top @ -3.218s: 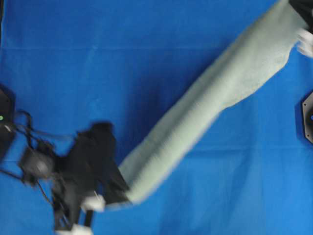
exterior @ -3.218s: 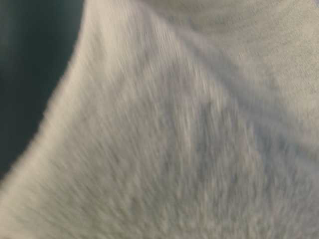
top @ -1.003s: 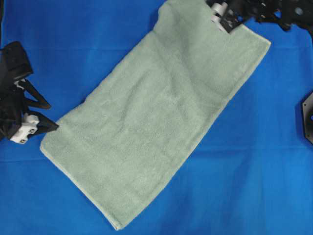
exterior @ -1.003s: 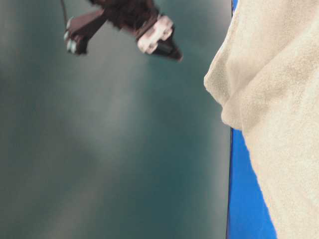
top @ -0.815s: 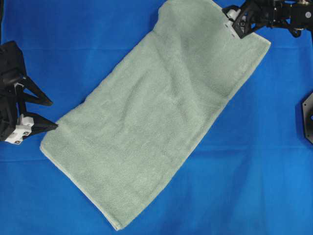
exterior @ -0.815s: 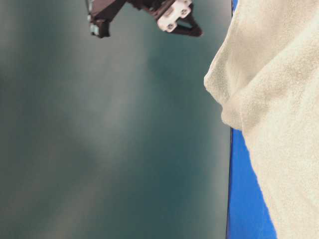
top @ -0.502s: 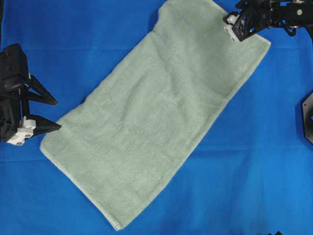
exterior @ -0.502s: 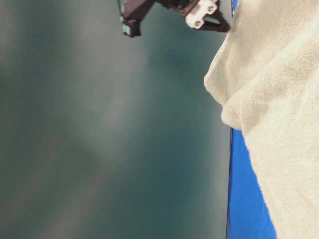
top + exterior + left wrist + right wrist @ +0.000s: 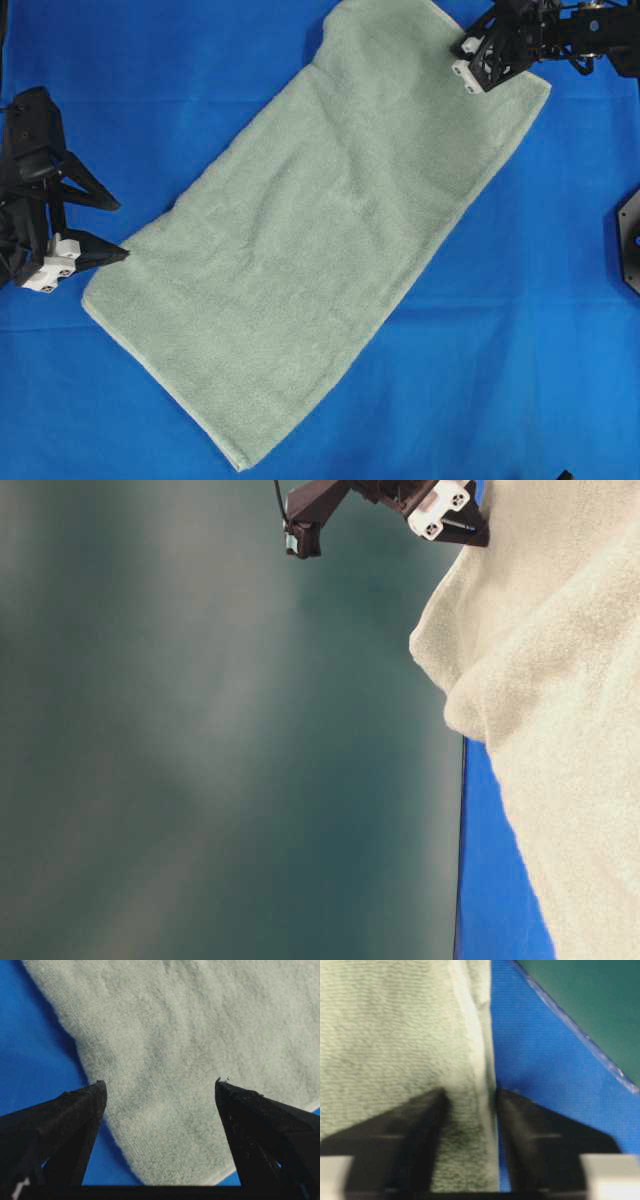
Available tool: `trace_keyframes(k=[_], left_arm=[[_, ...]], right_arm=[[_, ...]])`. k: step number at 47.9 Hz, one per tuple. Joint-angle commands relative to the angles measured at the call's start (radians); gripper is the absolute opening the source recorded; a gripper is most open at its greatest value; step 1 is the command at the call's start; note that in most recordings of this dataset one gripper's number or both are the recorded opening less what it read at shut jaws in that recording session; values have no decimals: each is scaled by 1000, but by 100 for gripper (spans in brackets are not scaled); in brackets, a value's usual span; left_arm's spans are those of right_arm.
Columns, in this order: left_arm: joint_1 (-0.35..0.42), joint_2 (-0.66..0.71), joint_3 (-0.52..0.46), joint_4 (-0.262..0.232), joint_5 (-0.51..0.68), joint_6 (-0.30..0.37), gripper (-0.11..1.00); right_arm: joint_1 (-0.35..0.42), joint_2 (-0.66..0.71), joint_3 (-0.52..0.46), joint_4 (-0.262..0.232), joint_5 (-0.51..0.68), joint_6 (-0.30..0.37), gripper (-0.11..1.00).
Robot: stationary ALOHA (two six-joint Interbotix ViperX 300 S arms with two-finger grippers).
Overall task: Fold a bath towel.
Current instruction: 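Grasp the top right corner with the right gripper and fold it toward center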
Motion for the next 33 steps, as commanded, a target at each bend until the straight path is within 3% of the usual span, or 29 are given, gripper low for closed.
trace_keyframes(k=[1, 5, 7, 17, 23, 33], left_arm=[[5, 5, -8, 3, -8, 3, 81], [5, 5, -8, 3, -8, 3, 81], [5, 5, -8, 3, -6, 3, 81], [5, 2, -8, 3, -2, 6, 81], [5, -5, -9, 0, -2, 6, 81], [5, -8, -9, -2, -2, 6, 80]], right_arm=[[-6, -8, 2, 0, 5, 2, 34], [-6, -14, 14, 3, 6, 8, 11], [-6, -15, 18, 8, 6, 8, 7], [-6, -44, 38, 35, 32, 9, 7], [8, -135, 40, 46, 109, 9, 7], [152, -308, 25, 118, 218, 9, 7]])
